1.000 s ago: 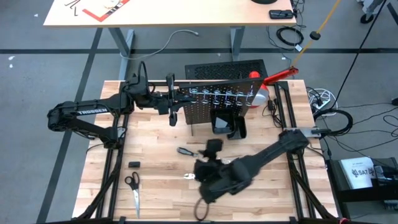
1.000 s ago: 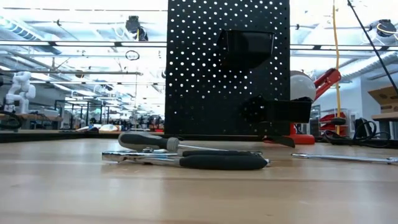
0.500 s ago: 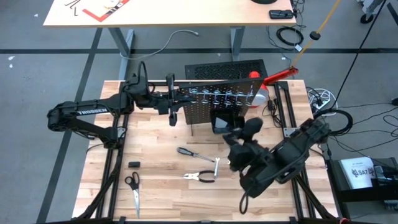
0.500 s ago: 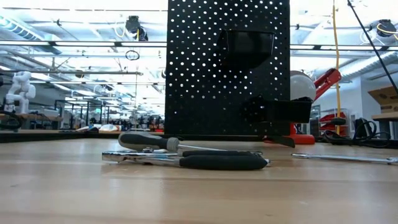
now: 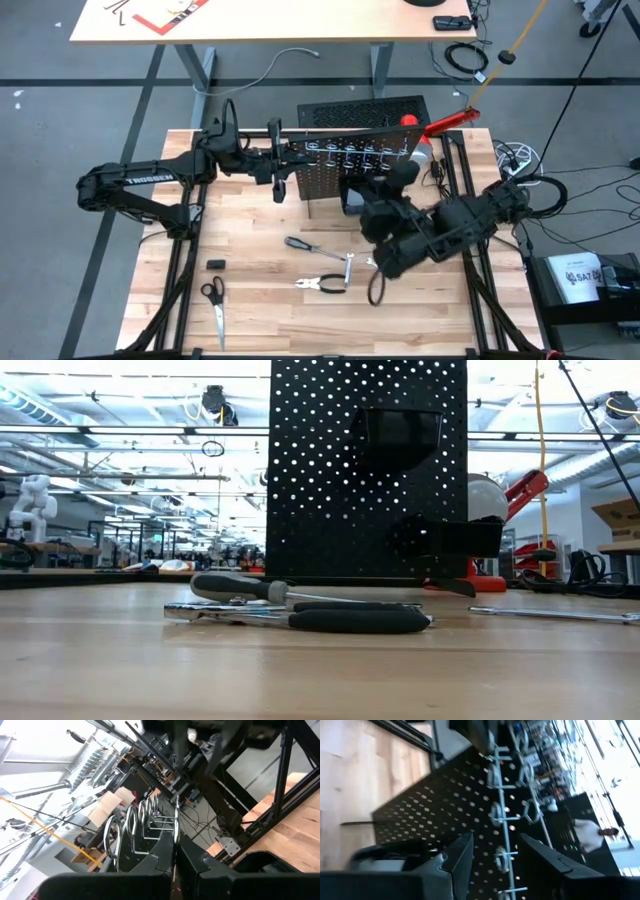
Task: Hang tools onto peg board
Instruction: Adjust the pegboard
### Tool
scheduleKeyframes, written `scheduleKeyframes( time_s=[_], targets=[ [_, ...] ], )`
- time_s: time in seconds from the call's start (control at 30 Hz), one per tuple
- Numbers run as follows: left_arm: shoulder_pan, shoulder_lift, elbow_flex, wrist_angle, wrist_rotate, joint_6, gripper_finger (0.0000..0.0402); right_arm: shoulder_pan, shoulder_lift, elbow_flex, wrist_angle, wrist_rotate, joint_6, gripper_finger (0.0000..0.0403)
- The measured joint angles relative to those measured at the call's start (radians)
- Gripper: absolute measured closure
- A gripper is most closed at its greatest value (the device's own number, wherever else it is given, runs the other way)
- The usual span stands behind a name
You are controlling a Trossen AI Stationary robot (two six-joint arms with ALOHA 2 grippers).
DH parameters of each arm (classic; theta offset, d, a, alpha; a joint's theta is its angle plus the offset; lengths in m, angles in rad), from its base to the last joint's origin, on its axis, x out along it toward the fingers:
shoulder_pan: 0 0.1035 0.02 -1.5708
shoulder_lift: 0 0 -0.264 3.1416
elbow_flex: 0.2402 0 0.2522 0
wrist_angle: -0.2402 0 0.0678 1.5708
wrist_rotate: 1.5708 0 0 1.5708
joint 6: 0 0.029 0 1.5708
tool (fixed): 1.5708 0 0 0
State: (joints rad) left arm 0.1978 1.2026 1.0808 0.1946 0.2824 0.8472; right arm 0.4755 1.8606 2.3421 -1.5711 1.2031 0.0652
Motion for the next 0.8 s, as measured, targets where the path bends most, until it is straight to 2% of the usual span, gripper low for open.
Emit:
scheduleKeyframes(
  time_s=[0.17, 0.33, 0.6, 0.7, 0.8],
  targets=[
    [-0.001, -0.002, -0.001, 0.006, 0.001, 0.02, 0.0391, -0.055, 0.0, 0.0, 0.0, 0.019, -0.008, 0.0254],
    [-0.002, -0.003, -0.001, 0.007, 0.001, 0.023, 0.0391, -0.111, 0.0, 0.0, 0.0, -0.104, 0.004, 0.0254],
    [-0.002, -0.004, -0.001, 0.005, 0.001, 0.023, 0.0391, -0.189, 0.0, 0.0, 0.0, -0.113, 0.027, 0.0255],
    [-0.002, -0.004, -0.001, 0.005, 0.001, 0.023, 0.0391, -0.219, 0.002, 0.0, 0.0, -0.174, 0.025, 0.0257],
    [-0.002, -0.004, -0.001, 0.005, 0.001, 0.023, 0.0391, -0.236, 0.011, 0.0, 0.0, -0.189, 0.022, 0.0269]
  ],
)
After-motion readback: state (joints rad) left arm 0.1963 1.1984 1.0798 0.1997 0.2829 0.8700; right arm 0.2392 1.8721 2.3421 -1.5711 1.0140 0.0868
